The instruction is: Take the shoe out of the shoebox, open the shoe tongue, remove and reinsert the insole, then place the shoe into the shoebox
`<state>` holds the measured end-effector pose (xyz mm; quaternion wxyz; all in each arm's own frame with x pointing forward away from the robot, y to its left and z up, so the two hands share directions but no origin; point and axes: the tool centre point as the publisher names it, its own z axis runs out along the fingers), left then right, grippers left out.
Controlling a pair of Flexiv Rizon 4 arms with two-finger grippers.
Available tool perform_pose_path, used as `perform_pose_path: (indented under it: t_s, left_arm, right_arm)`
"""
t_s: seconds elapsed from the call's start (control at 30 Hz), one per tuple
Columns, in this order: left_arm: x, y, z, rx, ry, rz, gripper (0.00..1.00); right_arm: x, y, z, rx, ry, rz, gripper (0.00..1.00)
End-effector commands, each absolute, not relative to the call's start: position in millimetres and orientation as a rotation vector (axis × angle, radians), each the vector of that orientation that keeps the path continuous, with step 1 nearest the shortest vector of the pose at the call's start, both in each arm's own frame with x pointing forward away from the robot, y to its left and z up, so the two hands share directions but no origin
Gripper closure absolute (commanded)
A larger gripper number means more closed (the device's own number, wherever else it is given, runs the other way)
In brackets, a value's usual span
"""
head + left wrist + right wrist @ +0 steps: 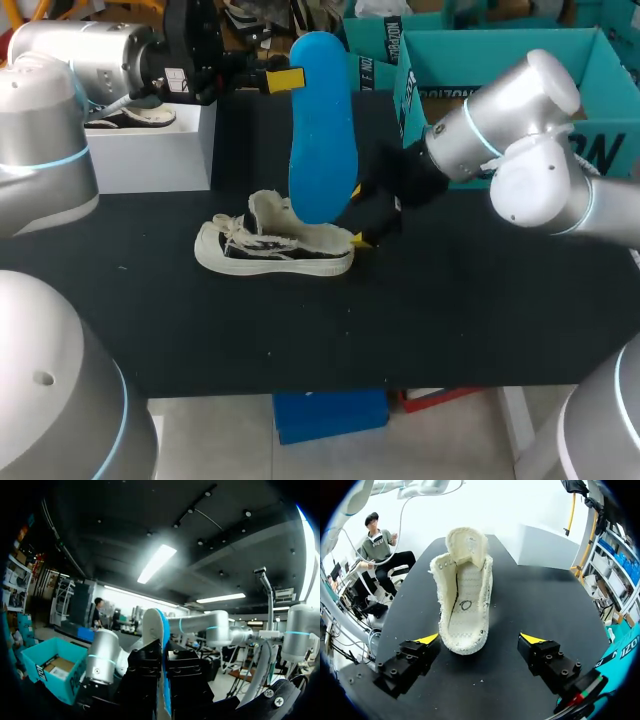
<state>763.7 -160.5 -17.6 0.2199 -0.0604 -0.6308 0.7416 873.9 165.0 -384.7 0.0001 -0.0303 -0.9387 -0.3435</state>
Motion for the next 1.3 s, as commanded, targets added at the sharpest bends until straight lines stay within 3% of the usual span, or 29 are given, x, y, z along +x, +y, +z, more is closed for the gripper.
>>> perform_pose_path:
  t_s: [0.03, 1.3]
  left_arm:
    - [762.1, -160.9, -18.1, -0.163, -1.749, 2.055, 1.00]
    - [762.1, -160.9, -18.1, -0.163, -1.749, 2.055, 1.00]
  right_arm:
    - [882.4, 171.2, -374.9, -0.080, -2.976, -0.898, 0.00]
    - [887.7, 207.7, -360.8, -0.035, -3.124, -0.295, 0.00]
